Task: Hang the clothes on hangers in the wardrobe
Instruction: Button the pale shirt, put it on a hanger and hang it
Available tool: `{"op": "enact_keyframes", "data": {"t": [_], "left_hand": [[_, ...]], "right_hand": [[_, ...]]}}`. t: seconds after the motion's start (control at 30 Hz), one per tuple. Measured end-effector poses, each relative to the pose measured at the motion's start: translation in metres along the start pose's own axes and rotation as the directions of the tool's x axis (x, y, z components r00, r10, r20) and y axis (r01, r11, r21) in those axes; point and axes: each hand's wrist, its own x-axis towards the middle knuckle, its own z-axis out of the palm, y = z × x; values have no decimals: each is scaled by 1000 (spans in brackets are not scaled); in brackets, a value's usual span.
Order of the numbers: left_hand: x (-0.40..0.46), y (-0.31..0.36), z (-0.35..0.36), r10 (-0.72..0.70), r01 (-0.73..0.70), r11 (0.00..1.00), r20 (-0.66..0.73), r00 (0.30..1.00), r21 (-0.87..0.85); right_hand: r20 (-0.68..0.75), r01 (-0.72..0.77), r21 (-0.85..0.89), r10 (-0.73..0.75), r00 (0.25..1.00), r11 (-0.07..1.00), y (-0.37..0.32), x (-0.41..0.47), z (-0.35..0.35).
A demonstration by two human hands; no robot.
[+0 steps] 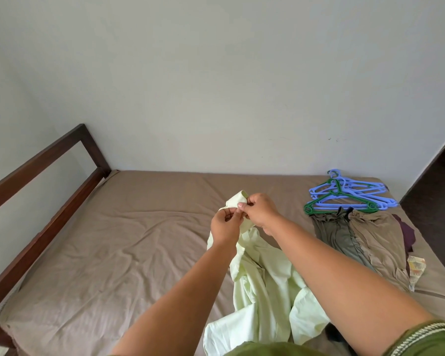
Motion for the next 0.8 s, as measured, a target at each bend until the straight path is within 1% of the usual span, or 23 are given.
{"op": "enact_keyframes", "data": {"t": [0.07, 0.17, 0.23, 0.3, 0.33, 0.4, 0.53, 0.6, 0.67, 0.73, 0.8], "left_hand": [[0, 4, 0, -36, 37, 998, 25, 999, -55], [4, 10, -3, -55, 56, 998, 70, 996, -14], [6, 18, -7, -65, 63, 998, 135, 989, 19], [9, 24, -8, -62, 50, 996, 166, 984, 78], [10, 26, -8, -58, 42, 994, 162, 985, 104], [10, 28, -5, -56, 37, 989, 130, 990, 144], [8, 26, -5, 6, -18, 971, 53, 999, 239], [7, 26, -7, 43, -51, 960, 37, 998, 275], [7, 27, -9, 50, -61, 945, 40, 998, 322], [7, 30, -10, 63, -80, 920, 55, 996, 383], [9, 33, -11, 71, -84, 919, 48, 996, 385]], "right_hand": [[28, 39, -26, -38, 999, 999, -1, -2, -2], [44, 75, 15, -76, 996, 997, -3, -3, -4], [42, 72, 76, -76, 996, 994, -5, -4, -5], [31, 54, 139, -59, 998, 989, -5, -4, -4], [16, 48, 149, -50, 999, 988, -4, -4, -4], [-29, 54, 114, -51, 998, 992, -2, -5, -4], [-5, 109, 46, -109, 994, 993, -3, -7, -2], [-26, 133, -21, -133, 991, 991, -5, -6, -1], [-46, 146, -67, -149, 988, 987, -8, -8, -3], [-50, 148, -52, -150, 987, 988, -10, -12, -5], [-31, 116, 30, -115, 993, 993, -9, -10, -4]]}}
